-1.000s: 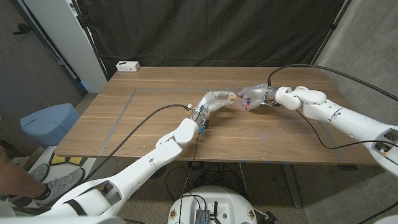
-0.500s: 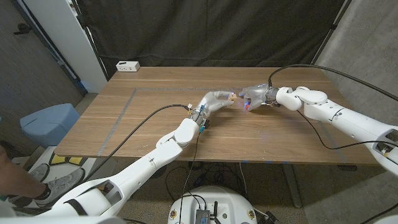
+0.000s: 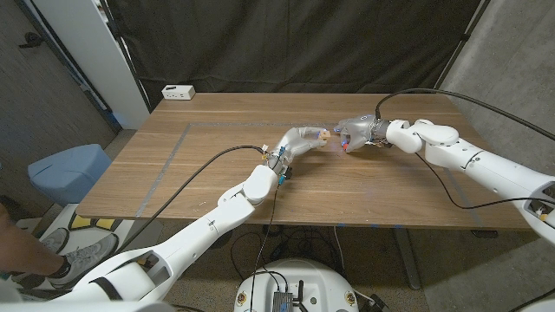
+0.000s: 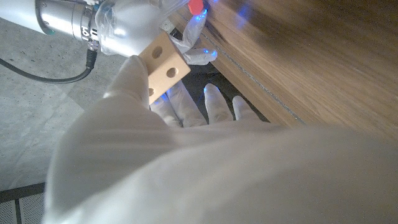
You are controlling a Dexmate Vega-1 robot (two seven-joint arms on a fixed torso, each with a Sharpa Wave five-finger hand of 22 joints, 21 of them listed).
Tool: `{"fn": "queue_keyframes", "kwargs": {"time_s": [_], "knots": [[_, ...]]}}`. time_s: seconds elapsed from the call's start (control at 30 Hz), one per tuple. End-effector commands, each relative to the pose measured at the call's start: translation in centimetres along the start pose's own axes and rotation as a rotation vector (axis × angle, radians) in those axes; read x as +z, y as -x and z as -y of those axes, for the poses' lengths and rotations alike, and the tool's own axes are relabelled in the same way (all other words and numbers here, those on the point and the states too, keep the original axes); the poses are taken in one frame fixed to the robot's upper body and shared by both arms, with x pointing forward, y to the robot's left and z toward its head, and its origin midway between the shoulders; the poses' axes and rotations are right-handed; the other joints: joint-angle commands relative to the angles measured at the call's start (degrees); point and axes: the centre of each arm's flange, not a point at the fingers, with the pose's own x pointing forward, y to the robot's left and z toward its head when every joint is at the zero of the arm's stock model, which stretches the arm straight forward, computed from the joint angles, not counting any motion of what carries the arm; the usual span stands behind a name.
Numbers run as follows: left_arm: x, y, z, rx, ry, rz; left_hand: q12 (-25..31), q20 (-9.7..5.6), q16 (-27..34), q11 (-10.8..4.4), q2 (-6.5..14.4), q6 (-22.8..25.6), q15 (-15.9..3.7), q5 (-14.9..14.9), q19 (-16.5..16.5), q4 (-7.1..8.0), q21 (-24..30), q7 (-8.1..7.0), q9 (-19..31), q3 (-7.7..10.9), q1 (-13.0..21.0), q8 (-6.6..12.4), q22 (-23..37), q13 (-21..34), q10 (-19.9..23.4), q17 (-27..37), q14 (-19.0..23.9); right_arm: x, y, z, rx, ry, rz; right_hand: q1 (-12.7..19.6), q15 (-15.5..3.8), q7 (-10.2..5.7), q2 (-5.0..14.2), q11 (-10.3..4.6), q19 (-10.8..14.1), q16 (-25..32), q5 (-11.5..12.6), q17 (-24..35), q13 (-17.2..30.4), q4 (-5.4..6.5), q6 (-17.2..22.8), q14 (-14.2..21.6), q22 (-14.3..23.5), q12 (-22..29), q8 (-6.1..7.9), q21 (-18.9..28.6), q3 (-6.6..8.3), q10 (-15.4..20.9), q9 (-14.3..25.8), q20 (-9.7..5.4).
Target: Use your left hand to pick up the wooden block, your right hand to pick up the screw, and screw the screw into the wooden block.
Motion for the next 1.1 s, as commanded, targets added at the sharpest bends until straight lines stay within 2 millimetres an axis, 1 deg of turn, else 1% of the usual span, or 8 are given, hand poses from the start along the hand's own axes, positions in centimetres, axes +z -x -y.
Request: {"fn": "queue_keyframes", "kwargs": {"time_s": [0.03, 0.13, 0.37, 0.4, 0.6, 0.63, 0.87, 1.1], "knots": [[0.1, 0.2, 0.2, -0.004, 0.000, 0.008, -0.13, -0.16, 0.32, -0.06, 0.70, 2.66, -6.12, 0.30, -0.21, 0.15, 0.42, -0.02, 0.17, 0.02, -0.04, 0.27, 0.11, 0.07, 0.49, 0.19, 0.36, 0.2, 0.8, 1.0, -0.037, -0.019, -0.007, 0.30, -4.94, 0.06, 0.23, 0.07, 0.58, 0.08, -0.06, 0.32, 0.18, 0.22, 0.60, 0.63, 0.04, 0.11, 0.55, 0.13, 0.50, 0.55, 0.28, -4.96], [0.1, 0.3, 0.2, -0.005, 0.000, 0.009, -0.15, -0.20, 0.34, -0.06, 0.70, 2.61, -6.12, 0.30, -0.21, 0.13, 0.43, -0.02, 0.17, 0.00, -0.04, 0.24, 0.11, 0.07, 0.48, 0.19, 0.40, 0.3, 1.1, 1.3, -0.050, -0.039, -0.011, 0.30, -4.92, 0.05, 0.25, -0.18, 0.63, 0.08, -0.07, 0.34, 0.18, 0.25, 0.60, 0.72, 0.04, 0.10, 0.65, 0.09, 0.52, 0.66, 0.34, -4.97], [0.2, 0.3, 0.2, -0.009, -0.004, 0.015, -0.22, -0.16, 0.32, -0.06, 0.70, 2.56, -6.16, 0.31, -0.20, 0.11, 0.43, -0.03, 0.17, -0.03, -0.04, 0.20, 0.11, 0.10, 0.46, 0.18, 0.37, 0.3, 1.9, 2.0, -0.085, -0.098, -0.027, 0.28, -4.89, 0.25, 0.31, -0.04, 0.71, 0.03, -0.11, 0.37, 0.17, 0.31, 0.77, 0.80, 0.05, 0.08, 0.96, 0.01, 0.56, 0.92, 0.50, -4.94], [0.2, 0.3, 0.2, -0.010, -0.006, 0.017, -0.24, -0.18, 0.33, -0.06, 0.71, 2.57, -6.15, 0.31, -0.22, 0.09, 0.43, -0.03, 0.17, -0.04, -0.04, 0.19, 0.11, 0.11, 0.45, 0.17, 0.38, 0.3, 2.0, 2.1, -0.087, -0.103, -0.030, 0.27, -4.90, 0.29, 0.28, 0.41, 0.69, -0.01, -0.12, 0.38, 0.18, 0.31, 0.88, 0.80, 0.05, 0.10, 1.08, -0.04, 0.55, 1.08, 0.55, -4.94], [0.3, 0.4, 0.2, -0.006, -0.006, 0.020, -0.29, -0.13, 0.33, -0.07, 0.72, 2.57, -6.09, 0.32, -0.19, 0.07, 0.45, -0.03, 0.17, -0.09, -0.04, 0.17, 0.11, 0.14, 0.49, 0.16, 0.41, 0.3, 2.6, 2.5, -0.115, -0.159, -0.041, 0.21, -4.75, 0.46, 0.30, 0.08, 0.84, -0.01, -0.16, 0.41, 0.17, 0.37, 0.86, 0.93, 0.05, 0.03, 1.28, -0.07, 0.57, 1.19, 0.68, -4.84], [0.3, 0.4, 0.2, -0.003, -0.006, 0.020, -0.30, -0.15, 0.33, -0.07, 0.73, 2.55, -6.10, 0.32, -0.19, 0.06, 0.45, -0.03, 0.17, -0.09, -0.04, 0.15, 0.11, 0.14, 0.49, 0.16, 0.40, 0.3, 2.6, 2.6, -0.119, -0.168, -0.042, 0.19, -4.73, 0.46, 0.31, 0.36, 0.85, 0.00, -0.17, 0.42, 0.17, 0.39, 0.87, 1.00, 0.05, 0.06, 1.33, -0.09, 0.57, 1.33, 0.71, -4.82], [0.2, 0.6, 0.4, 0.012, 0.010, 0.022, -0.36, -0.12, 0.37, -0.08, 0.80, 2.68, -6.17, 0.33, -0.18, 0.04, 0.46, 0.00, 0.18, -0.12, -0.03, 0.18, 0.11, 0.19, 0.54, 0.16, 0.48, 0.4, 3.2, 3.3, -0.148, -0.196, -0.051, 0.11, -4.68, 0.57, 0.38, 0.18, 0.93, -0.01, -0.22, 0.46, 0.17, 0.45, 1.01, 1.12, 0.06, 0.01, 1.60, -0.14, 0.59, 1.51, 0.83, -4.82], [0.2, 0.6, 0.7, 0.016, 0.015, 0.025, -0.40, -0.14, 0.38, -0.08, 0.85, 2.73, -6.21, 0.34, -0.17, 0.00, 0.47, 0.00, 0.18, -0.14, 0.01, 0.18, 0.11, 0.22, 0.60, 0.15, 0.51, 0.4, 3.8, 4.0, -0.185, -0.256, -0.063, -0.15, -4.67, 0.67, 0.51, 0.56, 0.98, -0.03, -0.31, 0.51, 0.18, 0.63, 1.19, 1.15, 0.06, 0.02, 1.86, -0.19, 0.56, 1.83, 0.95, -4.72]]}}
